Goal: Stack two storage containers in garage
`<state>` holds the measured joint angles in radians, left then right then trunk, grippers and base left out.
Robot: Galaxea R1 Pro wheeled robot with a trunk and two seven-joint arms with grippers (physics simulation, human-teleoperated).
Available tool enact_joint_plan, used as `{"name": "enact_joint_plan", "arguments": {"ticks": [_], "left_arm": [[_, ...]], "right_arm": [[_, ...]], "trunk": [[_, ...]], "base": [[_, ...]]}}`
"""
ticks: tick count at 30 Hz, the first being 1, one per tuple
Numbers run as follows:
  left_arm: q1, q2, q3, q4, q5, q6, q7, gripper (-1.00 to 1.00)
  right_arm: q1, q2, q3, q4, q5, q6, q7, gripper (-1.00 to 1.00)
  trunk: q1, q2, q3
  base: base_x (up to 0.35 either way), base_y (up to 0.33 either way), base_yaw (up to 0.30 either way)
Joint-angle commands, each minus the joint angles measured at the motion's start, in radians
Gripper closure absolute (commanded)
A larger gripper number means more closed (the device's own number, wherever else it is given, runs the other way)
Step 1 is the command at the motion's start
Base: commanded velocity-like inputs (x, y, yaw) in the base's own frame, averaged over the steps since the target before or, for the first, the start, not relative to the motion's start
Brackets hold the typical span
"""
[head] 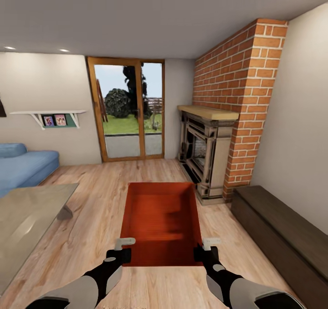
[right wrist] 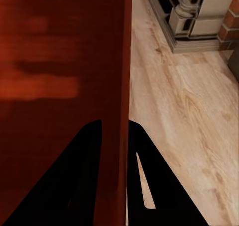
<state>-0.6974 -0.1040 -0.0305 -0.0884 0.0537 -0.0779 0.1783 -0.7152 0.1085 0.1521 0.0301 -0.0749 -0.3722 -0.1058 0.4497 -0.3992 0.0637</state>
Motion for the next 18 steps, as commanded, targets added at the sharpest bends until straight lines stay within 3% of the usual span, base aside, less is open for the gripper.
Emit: {"name": "enact_joint_plan", "arguments": {"ticks": [1, 18], "left_arm": [[-0.001, 0.000, 0.006, 0.003, 0.003, -0.005, 0.010, 1.00], [-0.001, 0.000, 0.006, 0.003, 0.003, -0.005, 0.010, 1.00]], "right_arm": [[-0.001, 0.000, 0.014, 0.002, -0.014, -0.007, -0.002, 1.00], [-0.001, 0.000, 0.014, 0.002, -0.014, -0.007, -0.002, 1.00]], "trunk": [[0.000, -0.001, 0.000], [0.000, -0.001, 0.000]], "base": [[0.000, 0.000, 0.275], [0.000, 0.000, 0.276]]}}
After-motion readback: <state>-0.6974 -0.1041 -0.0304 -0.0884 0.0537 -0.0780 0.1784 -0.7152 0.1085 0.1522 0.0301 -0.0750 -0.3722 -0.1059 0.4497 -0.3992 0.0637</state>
